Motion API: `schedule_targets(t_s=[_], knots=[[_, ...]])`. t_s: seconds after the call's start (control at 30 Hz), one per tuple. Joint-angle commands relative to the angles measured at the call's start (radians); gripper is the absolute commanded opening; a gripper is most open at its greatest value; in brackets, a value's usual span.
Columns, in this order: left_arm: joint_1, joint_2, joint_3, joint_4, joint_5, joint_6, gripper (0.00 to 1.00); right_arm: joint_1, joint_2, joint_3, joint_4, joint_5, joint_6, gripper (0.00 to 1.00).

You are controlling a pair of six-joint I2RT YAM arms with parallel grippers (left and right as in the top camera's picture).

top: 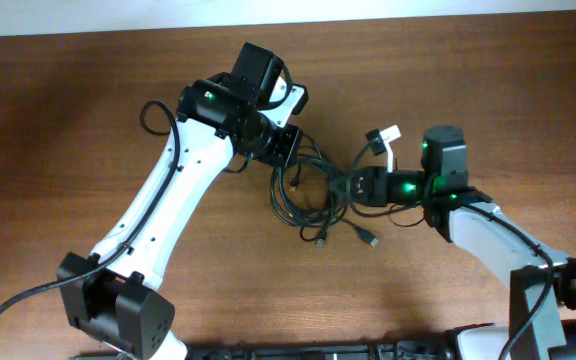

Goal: Untangle cables
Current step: 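Pull the grippers apart, left toward the left edge, stretching the cables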

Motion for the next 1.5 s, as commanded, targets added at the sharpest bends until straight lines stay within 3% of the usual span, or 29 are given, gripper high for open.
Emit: schedule_targets(t_s=[0.0, 0.03, 0.17, 0.57, 0.83, 1.0, 1.27, 1.47], knots=[[0.0, -0.029, 0.026, 0.006, 0.015, -0.009, 0.0, 0.031, -0.001, 0.002, -0.023, 0.155, -0.013, 0.08], [0.005, -0.035, 0.026, 0.004, -0.009, -0.01, 0.0, 0.028, -0.001, 0.002, -0.045, 0.174, -0.013, 0.04], [0.056, -0.098, 0.027, -0.001, -0.086, -0.01, 0.0, -0.009, -0.001, 0.002, -0.13, 0.185, -0.034, 0.04], [0.257, -0.357, 0.027, 0.045, -0.092, -0.029, 0.0, -0.09, -0.001, 0.002, -0.265, 0.237, -0.073, 0.04], [0.37, -0.445, 0.027, 0.082, -0.186, -0.162, 0.0, -0.115, -0.001, 0.002, -0.491, 0.635, -0.073, 0.04], [0.378, -0.425, 0.021, 0.053, -0.305, -0.167, 0.0, -0.291, -0.001, 0.006, -0.512, 0.609, -0.072, 0.04], [0.378, -0.337, 0.021, 0.046, -0.369, -0.195, 0.0, -0.639, -0.001, 0.008, -0.499, 0.33, -0.109, 0.04], [0.38, -0.271, 0.021, 0.047, -0.485, -0.336, 0.0, -0.803, -0.001, 0.008, -0.492, 0.243, -0.137, 0.04]])
